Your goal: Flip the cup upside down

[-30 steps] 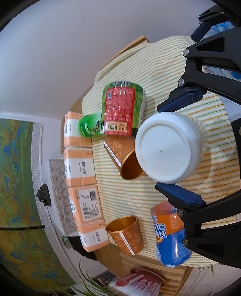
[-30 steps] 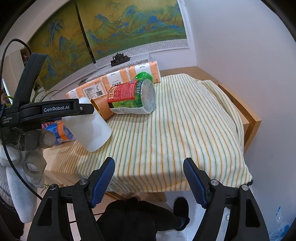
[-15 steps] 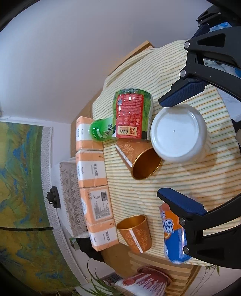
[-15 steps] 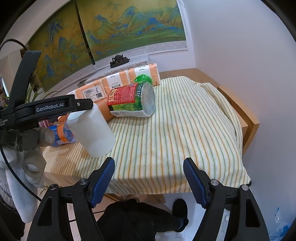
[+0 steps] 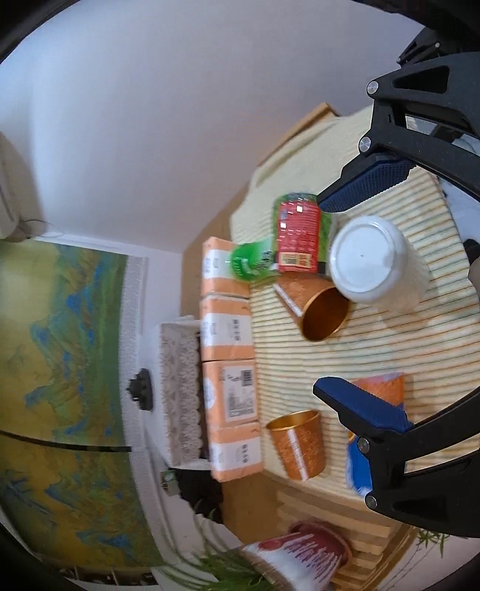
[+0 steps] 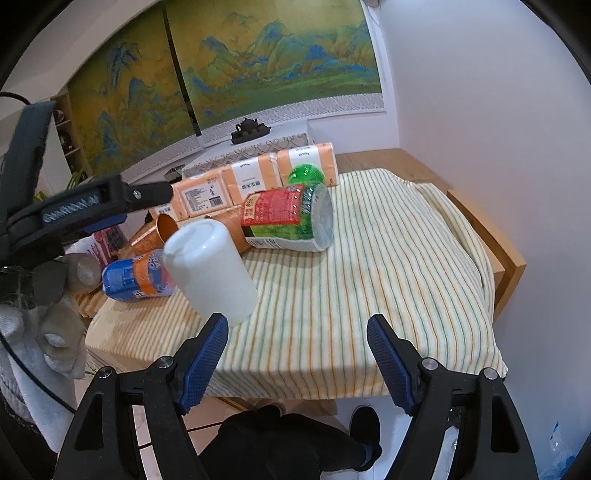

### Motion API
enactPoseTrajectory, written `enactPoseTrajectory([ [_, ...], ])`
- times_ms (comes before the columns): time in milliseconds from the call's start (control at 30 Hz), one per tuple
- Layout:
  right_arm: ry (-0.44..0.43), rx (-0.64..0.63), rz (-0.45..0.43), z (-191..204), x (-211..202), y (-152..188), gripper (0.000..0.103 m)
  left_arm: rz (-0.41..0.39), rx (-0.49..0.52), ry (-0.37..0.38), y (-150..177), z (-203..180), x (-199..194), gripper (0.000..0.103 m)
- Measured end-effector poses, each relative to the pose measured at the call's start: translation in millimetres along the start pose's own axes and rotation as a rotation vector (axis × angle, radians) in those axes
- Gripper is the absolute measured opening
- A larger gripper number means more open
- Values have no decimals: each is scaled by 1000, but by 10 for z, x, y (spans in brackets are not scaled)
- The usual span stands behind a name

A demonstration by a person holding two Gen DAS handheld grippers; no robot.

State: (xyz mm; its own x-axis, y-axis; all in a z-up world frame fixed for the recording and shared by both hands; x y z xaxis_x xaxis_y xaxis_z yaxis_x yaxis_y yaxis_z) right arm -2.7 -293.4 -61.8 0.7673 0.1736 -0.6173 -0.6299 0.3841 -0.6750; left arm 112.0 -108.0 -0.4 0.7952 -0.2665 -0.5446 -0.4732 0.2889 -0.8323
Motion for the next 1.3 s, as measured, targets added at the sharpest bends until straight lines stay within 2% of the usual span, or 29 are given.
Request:
enactPoseTrajectory([
  [267,-20,-36,-82,216,-122,-110,80,-118,14,-100,11,203,-529,94],
  [367,-28,-48,-128,299,-185,-149,87,-129,-3,-137,137,317,-659,95],
  [600,-24,-116,-239,497,-337,-149,92,-122,-72,-250,591,612,-968,96],
  [700,-28,-124,-255,550,-366,-118,94,-131,-97,-282,740,690,-1120,98],
  [833,-36,-121,-259,597,-392,-83,94,-160,-84,-345,798,730,-1277,99],
  [1067,-38,-102,-272,617,-478,-46,94,-198,-40,-371,794,635,-1454,102],
  [1300,-36,-101,-290,627,-569,-22,95,-208,-40,-373,798,580,-1517,102],
])
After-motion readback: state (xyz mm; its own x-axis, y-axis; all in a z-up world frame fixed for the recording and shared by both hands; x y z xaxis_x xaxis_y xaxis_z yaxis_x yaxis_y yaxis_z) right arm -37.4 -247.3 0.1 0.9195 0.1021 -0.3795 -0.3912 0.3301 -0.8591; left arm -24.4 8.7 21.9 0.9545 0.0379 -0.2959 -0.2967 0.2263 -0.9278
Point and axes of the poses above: each gripper's, at about its wrist camera, not at the fingertips, and x roughly the way its jaws point, z to its left, y to its underside, the point moved 5 cm from there along x, roughly the way its jaws point, and after that the axes turned 15 degrees about x, right-handed, at the moved point
